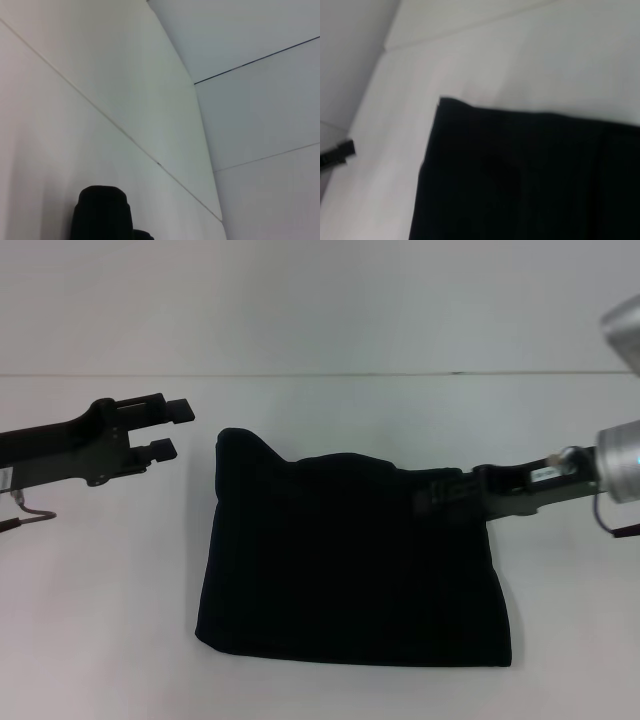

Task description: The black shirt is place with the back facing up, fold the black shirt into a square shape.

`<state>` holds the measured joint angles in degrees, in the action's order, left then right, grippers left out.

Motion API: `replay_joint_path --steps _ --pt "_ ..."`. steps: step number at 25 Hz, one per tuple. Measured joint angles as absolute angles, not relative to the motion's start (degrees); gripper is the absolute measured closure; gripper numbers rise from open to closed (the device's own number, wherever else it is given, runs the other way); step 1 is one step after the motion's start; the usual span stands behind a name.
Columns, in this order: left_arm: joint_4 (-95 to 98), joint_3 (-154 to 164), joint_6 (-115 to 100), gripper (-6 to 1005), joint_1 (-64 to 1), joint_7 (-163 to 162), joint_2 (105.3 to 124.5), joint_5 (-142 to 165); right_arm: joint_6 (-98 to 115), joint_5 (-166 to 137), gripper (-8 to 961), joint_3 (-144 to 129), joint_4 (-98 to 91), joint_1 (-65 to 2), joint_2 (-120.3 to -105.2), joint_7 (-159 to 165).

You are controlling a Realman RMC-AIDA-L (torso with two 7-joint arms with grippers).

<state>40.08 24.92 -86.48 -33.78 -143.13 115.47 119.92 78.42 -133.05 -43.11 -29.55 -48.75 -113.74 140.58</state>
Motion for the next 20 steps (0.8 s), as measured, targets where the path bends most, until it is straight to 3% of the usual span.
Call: replay_joint_path --steps 10,20 --pt "39.82 24.42 -85.13 283 -34.34 -141.10 115.73 119.61 71.17 -132.88 160 -48.54 -24.60 -50.86 -116.23 143.35" --pt "39.73 24.67 -84.25 285 -34.65 -140.83 116.49 118.72 69.98 -133.12 200 -50.22 -24.29 -50.25 -116.44 143.39"
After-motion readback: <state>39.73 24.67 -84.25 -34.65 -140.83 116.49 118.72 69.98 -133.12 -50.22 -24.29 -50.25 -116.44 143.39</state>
